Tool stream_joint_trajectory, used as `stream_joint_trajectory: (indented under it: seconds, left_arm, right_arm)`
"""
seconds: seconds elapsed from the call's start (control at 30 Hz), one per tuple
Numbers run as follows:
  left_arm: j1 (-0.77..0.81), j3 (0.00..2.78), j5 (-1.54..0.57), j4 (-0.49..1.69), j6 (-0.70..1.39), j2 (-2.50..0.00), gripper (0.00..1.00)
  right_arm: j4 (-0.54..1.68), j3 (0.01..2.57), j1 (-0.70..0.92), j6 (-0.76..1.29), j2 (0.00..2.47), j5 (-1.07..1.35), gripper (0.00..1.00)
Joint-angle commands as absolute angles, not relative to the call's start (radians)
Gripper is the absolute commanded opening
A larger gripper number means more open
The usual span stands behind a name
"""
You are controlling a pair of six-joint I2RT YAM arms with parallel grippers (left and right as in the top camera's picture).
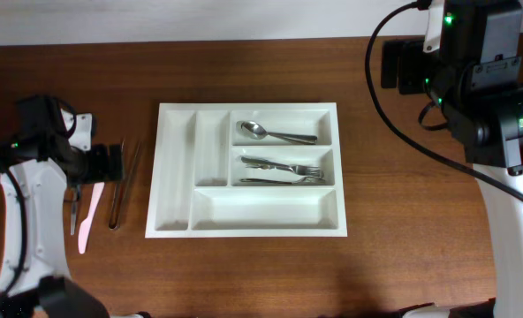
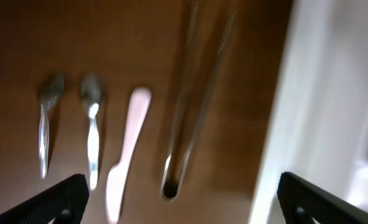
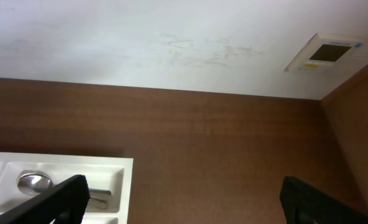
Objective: Pack container
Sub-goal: 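Lower the left gripper onto the metal tongs and grasp them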
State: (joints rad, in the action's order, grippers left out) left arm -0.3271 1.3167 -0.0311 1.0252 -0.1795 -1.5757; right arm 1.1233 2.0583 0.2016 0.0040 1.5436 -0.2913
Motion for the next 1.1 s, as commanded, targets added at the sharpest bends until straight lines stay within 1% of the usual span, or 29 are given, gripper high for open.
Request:
stream_joint_trajectory:
  seconds: [0.0, 0.03, 0.2, 0.27, 0.37, 0.57, 0.7, 0.83, 0.9, 0.93, 1.07]
  left_arm:
    - [-0.346, 1.324, 0.023, 1.053, -0.19, -1.673, 1.0]
    - [-0.346, 1.324, 0.023, 1.052, -0.189, -1.705, 0.97]
    - [-0.345, 1.324, 0.022, 1.048, -0.227, -1.852, 0.93]
    - [-0.337, 1.324, 0.023, 1.046, -0.236, -1.894, 0.84]
    - [-0.31, 1.324, 0.025, 1.033, -0.242, -1.948, 0.81]
    - [-0.272, 1.324, 0.07, 1.025, -0.253, -1.995, 0.71]
    - [-0.25, 1.324, 0.102, 1.01, -0.263, -2.009, 0.55]
    - [-0.249, 1.324, 0.121, 1.003, -0.263, -2.024, 0.46]
    - [-0.249, 1.324, 0.129, 0.995, -0.263, -2.034, 0.37]
    - [-0.249, 1.324, 0.132, 0.995, -0.263, -2.039, 0.35]
    - [-0.249, 1.324, 0.132, 0.995, -0.263, -2.043, 0.17]
  right_arm:
    - [1.124, 2.067, 0.194, 0.016, 1.544, -0.304, 0.99]
    - [1.124, 2.066, 0.194, 0.016, 1.544, -0.304, 0.99]
    - [1.124, 2.067, 0.194, 0.016, 1.544, -0.304, 0.99]
    - [1.124, 2.067, 0.194, 0.016, 1.544, -0.304, 0.99]
    - [1.123, 2.067, 0.194, 0.016, 1.544, -0.304, 0.99]
    - [1.124, 2.067, 0.194, 0.016, 1.544, -0.304, 0.99]
    - [1.124, 2.067, 0.194, 0.016, 1.544, -0.304, 0.98]
    - [1.124, 2.066, 0.194, 0.016, 1.544, -0.304, 0.99]
    - [1.124, 2.067, 0.194, 0.016, 1.544, -0.304, 0.98]
    - [1.123, 2.066, 0.194, 0.016, 1.544, -0.304, 0.99]
    - [1.124, 2.067, 0.194, 0.016, 1.544, -0.304, 0.99]
